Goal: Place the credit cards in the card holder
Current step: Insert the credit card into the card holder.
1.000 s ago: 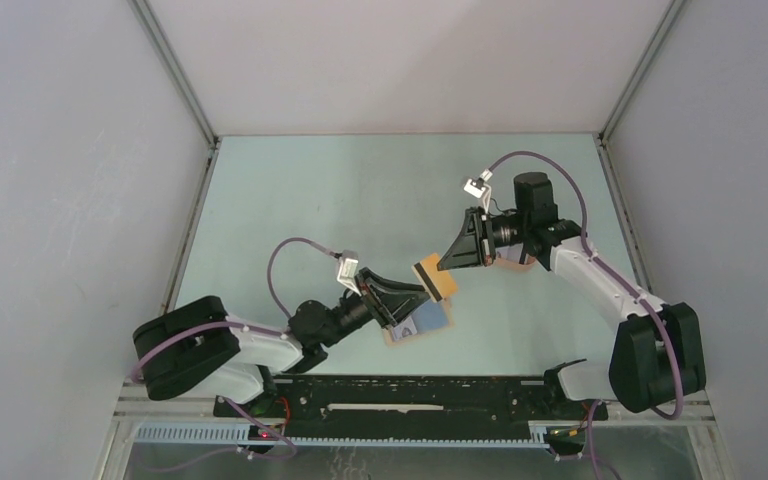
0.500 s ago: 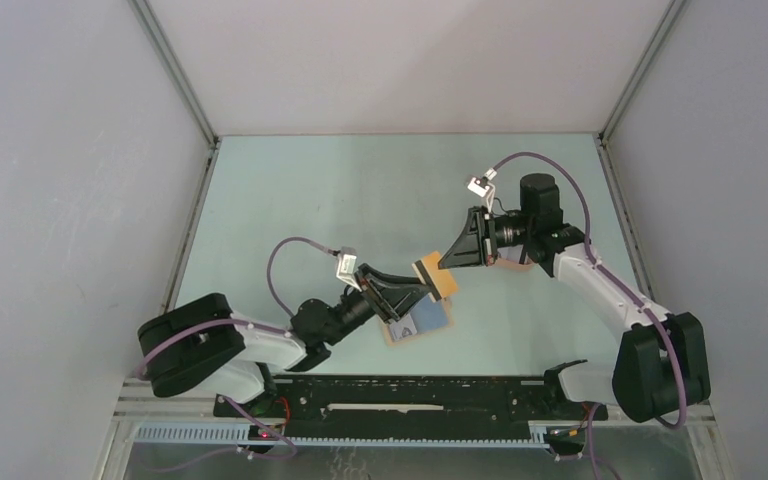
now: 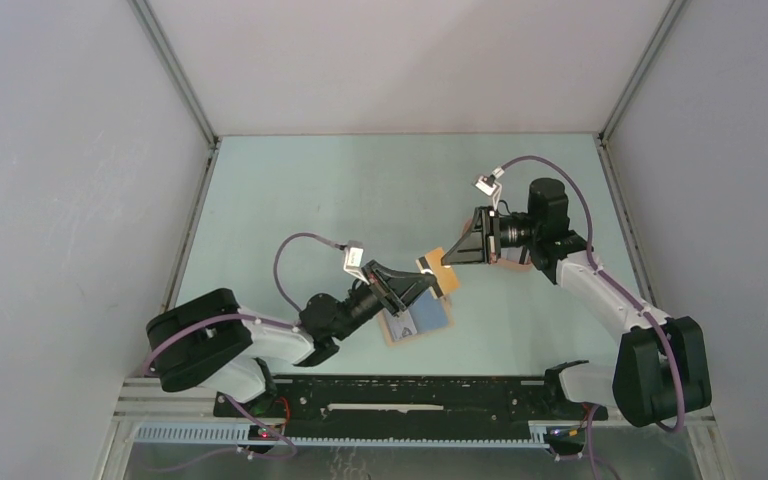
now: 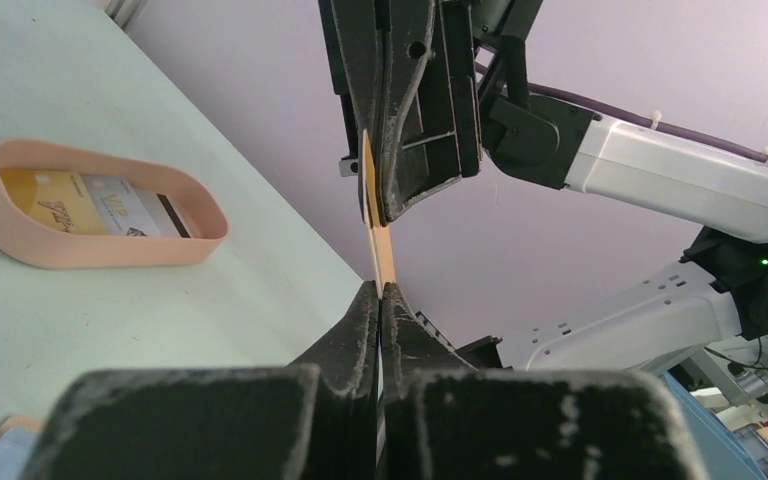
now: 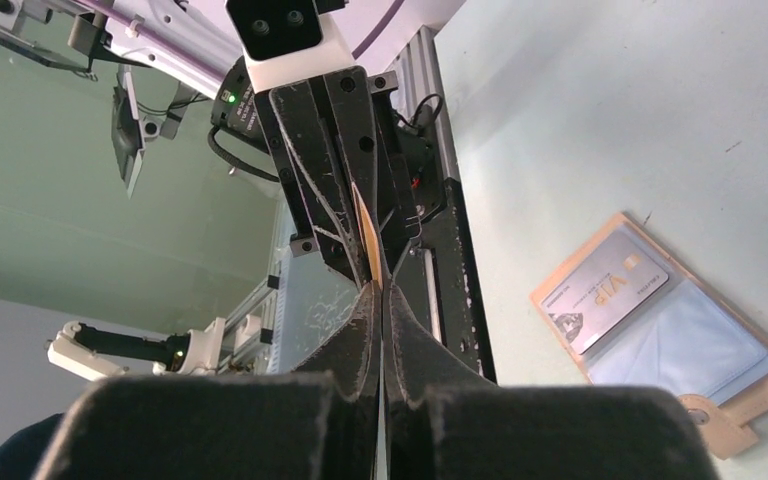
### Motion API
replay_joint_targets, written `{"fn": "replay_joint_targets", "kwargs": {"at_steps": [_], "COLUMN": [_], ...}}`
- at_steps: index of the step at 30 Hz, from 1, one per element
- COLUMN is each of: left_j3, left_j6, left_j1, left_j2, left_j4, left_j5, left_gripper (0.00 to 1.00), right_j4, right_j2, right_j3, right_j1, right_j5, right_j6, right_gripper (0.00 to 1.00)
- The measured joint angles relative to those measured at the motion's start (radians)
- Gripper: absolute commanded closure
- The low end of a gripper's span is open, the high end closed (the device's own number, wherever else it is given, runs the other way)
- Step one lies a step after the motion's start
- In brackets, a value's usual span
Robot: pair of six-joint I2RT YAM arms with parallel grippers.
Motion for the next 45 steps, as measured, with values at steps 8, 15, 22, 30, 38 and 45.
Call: {"fn": "replay_joint_targets", "kwargs": {"at_steps": [8, 15, 22, 30, 38, 45], "left_j3": [-0.018, -0.156, -0.187, -0.126, -0.124, -0.122], "left_j6": [-0.065, -0.256, -0.301, -0.266, -0.281, -0.352], "left_j1": [0.032, 0.142, 0.154, 0.156, 0.192, 0.209], "left_j2": [-0.001, -0.006, -0.279, -0.549, -0.338, -0.082], "left_j4": [0.011, 0.007, -0.466, -0.985, -0.941, -0.695], "left_j5": [0.002, 0.098, 0.137, 0.177, 0.351, 0.477], "left_gripper": [1.0, 1.0, 1.0, 1.0, 1.0, 1.0], "right_j4": [-0.031, -0.444, -0.656, -0.86, -0.903, -0.927], "right_j2": [-0.003, -0.058, -0.076, 0.119, 0.244, 0.382], "right_j3": [0.007, 0.145, 0.183, 0.256, 0.286, 0.343], "right_j1": [-0.002, -0.029, -0.026, 0.057, 0.157, 0.185], "right_j5": [0.0, 0.086, 0.163, 0.262, 0.385, 0.442], "right_j6": [-0.053, -0.522, -0.809, -1.011, -1.032, -1.013], "right_gripper": [0.47, 0.39, 0.41, 0.45, 0.55, 0.63]}}
